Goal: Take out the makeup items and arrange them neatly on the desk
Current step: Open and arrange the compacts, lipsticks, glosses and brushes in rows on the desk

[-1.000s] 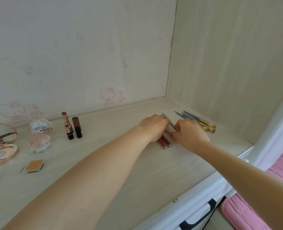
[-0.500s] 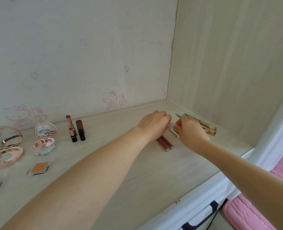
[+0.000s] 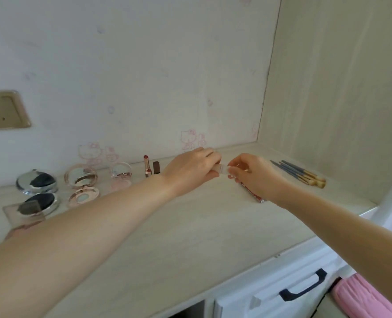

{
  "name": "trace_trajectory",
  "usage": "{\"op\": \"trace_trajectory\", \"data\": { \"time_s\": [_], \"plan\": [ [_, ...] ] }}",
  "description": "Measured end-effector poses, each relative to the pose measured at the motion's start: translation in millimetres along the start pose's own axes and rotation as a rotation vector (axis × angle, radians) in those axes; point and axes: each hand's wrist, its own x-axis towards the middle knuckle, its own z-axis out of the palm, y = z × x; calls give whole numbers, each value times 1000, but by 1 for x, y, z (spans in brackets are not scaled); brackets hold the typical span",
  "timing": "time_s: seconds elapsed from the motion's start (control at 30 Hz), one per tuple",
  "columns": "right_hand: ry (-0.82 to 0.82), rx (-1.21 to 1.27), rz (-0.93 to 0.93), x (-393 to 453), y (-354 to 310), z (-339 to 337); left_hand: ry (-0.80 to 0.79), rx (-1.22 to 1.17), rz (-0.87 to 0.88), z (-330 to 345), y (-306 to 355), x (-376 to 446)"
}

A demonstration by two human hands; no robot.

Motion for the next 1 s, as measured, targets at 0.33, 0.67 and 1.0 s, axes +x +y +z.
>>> {"op": "trace_trajectory", "data": {
  "time_s": [0.33, 0.67, 1.0],
  "plan": [
    [-202, 257, -105, -40, -78, 59, 102, -52, -223, -59, -13, -121],
    [-379, 385, -154, -67, -112, 137, 196, -211, -493, -71, -14, -227],
    [-290, 396, -209, -81, -121, 189, 233, -430, -623, -63, -17, -272]
  ]
}}
